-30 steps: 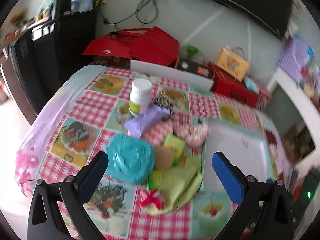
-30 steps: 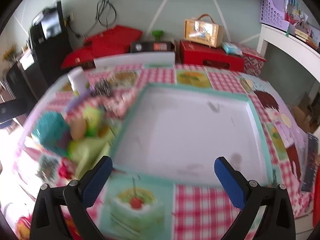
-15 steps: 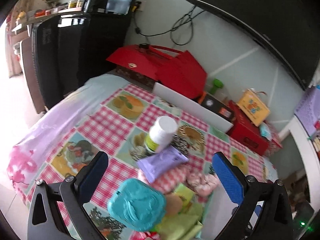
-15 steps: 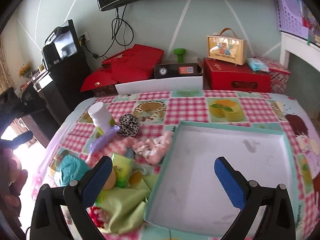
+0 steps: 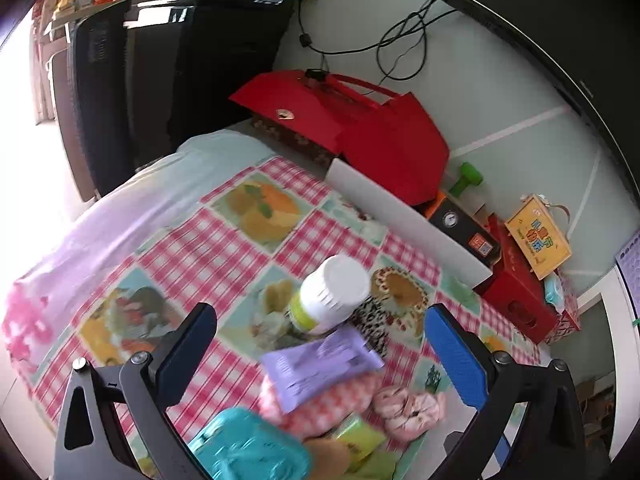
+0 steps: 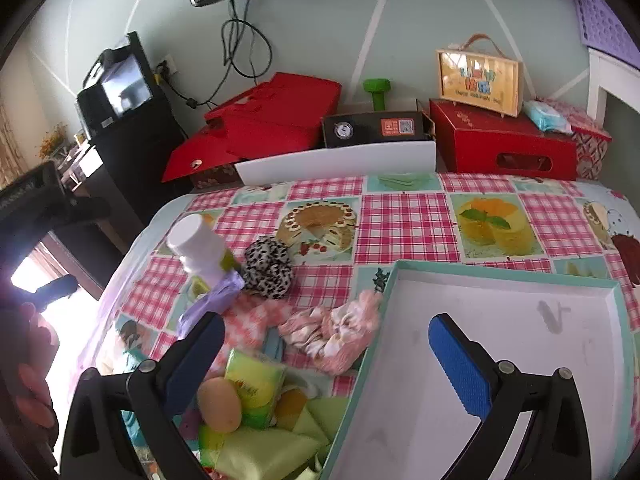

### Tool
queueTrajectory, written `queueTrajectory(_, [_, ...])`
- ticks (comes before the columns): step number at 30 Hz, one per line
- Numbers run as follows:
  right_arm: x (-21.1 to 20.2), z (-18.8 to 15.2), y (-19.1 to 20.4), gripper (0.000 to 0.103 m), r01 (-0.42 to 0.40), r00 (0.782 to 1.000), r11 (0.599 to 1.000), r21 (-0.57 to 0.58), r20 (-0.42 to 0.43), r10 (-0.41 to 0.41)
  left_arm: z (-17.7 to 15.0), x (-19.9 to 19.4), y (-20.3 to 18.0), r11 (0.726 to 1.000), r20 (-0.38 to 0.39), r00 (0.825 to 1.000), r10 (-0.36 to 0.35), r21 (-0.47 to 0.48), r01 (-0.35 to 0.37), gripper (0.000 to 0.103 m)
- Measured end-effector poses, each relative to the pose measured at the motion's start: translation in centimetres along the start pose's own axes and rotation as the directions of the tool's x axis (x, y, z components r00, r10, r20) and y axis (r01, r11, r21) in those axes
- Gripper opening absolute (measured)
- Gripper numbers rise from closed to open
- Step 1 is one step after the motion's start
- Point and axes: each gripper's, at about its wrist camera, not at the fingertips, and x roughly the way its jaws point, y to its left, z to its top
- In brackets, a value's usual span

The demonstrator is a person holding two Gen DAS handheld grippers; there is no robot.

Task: Organize soft objects
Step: 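Move the left tool toward the purple snack packet and open it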

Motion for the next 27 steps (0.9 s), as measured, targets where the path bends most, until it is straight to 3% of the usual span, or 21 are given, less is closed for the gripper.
queueTrajectory(3, [0.8, 1.0, -0.7, 0.103, 0.026, 1.000, 1.000, -0.002, 0.001, -0.026, -0.6, 1.9, -0.4, 1.000, -0.057, 0.998, -0.011, 0.021, 0.012, 0.103])
queueTrajectory(7, [1.9, 2.0, -2.0, 0.103, -0.002, 1.000, 0.999, 0.040, -0.016, 0.003, -1.2, 4.1, -0.6, 0.998, -0.129, 0.990, -0.061, 0.010, 0.063, 0.103])
queueTrajectory(11, [3.4, 1.4, -3.8, 0.103, 0.015, 0.997, 0.995, 0.099, -0.082, -0.007, -2.0, 5.2, -1.4, 0.996, -0.167, 0.985, -0.034, 0.070, 0.047, 0.103])
queueTrajectory(16, [3.5, 0.9, -5.2, 0.102, 0.003, 0.994, 0.988, 0.156, -0.106, 0.014, -2.9, 6.1, -2.4, 0.988, -0.232, 0.973, -0.004, 0.152, 0.040, 0.103])
queueTrajectory(19, [3.3, 0.8, -5.3, 0.102, 0.034, 0.994, 0.989, 0.145, -0.107, -0.019, -3.8, 7.1, -3.4, 0.973, -0.277, 0.958, 0.071, 0.232, -0.005, 0.103])
queueTrajectory(23, [3.5, 0.6, -5.9, 0.102, 0.046, 0.992, 0.985, 0.164, -0.126, -0.025, -4.9, 8.2, -4.3, 0.940, -0.283, 0.941, 0.184, 0.332, -0.084, 0.103])
queueTrajectory(25, [3.6, 0.5, -6.1, 0.102, 0.049, 0.991, 0.984, 0.169, -0.133, -0.026, -5.2, 8.7, -4.4, 0.931, -0.286, 0.936, 0.206, 0.353, -0.097, 0.102])
queueTrajectory(27, [3.5, 0.4, -6.2, 0.102, 0.045, 0.990, 0.984, 0.172, -0.138, -0.022, -5.6, 9.2, -4.5, 0.916, -0.286, 0.928, 0.239, 0.382, -0.118, 0.096])
